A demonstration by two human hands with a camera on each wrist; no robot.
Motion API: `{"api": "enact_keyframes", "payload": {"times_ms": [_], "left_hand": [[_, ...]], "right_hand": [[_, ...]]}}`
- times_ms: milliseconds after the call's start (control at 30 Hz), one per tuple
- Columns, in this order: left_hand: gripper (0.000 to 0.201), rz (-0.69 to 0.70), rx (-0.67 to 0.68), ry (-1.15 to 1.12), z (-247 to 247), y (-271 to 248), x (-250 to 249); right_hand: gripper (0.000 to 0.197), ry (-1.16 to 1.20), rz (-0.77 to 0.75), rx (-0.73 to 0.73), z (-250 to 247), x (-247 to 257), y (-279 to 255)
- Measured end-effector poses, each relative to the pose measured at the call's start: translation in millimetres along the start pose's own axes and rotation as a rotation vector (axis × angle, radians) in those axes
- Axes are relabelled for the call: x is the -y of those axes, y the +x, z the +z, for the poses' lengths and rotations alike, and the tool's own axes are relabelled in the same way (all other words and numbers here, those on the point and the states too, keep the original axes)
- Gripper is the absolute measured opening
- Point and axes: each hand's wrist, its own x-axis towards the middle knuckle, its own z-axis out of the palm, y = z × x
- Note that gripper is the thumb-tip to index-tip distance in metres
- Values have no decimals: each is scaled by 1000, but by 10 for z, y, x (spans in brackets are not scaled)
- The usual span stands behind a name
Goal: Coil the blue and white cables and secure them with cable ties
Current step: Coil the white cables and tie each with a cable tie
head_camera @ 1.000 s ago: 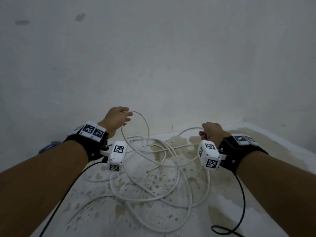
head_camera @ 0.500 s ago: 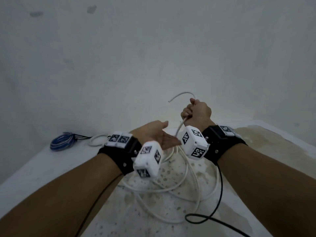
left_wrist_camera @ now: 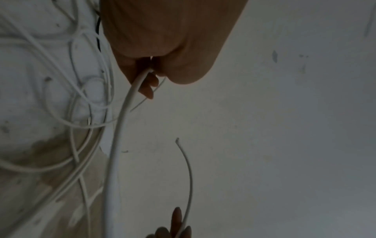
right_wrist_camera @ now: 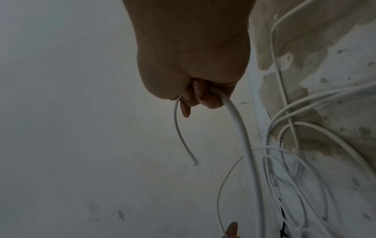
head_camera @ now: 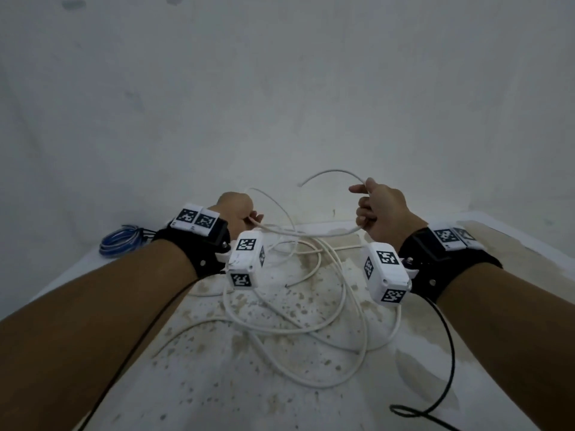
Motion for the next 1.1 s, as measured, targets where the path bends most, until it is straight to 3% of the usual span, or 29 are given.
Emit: {"api": "enact_keyframes", "payload": {"times_ms": [167, 300, 400, 467, 700, 833, 1000, 1100], "left_hand": [[20, 234, 27, 363, -208, 62, -109], [15, 456, 186, 576, -295, -60, -144], [14, 586, 253, 651, -252, -161, -120], [13, 630, 281, 627, -218, -204, -109], [9, 518, 210, 322, -336, -175, -22], [8, 459, 194, 165, -316, -181, -42], [18, 411, 204, 204, -332, -193, -35], [21, 482, 204, 281, -342, -178, 47]], "right_hand": [[35, -99, -79, 22, -37, -28, 78], [34, -58, -144, 191, 200, -38, -22], [30, 14, -196, 327, 557, -50, -158], [25, -90, -226, 364, 759, -74, -233], [42, -779, -362, 348, 963, -129, -251], [40, -668, -222, 388, 974, -208, -254], [38, -437, -235, 33, 894, -130, -21], [24, -358, -207, 91, 812, -125, -9]]}}
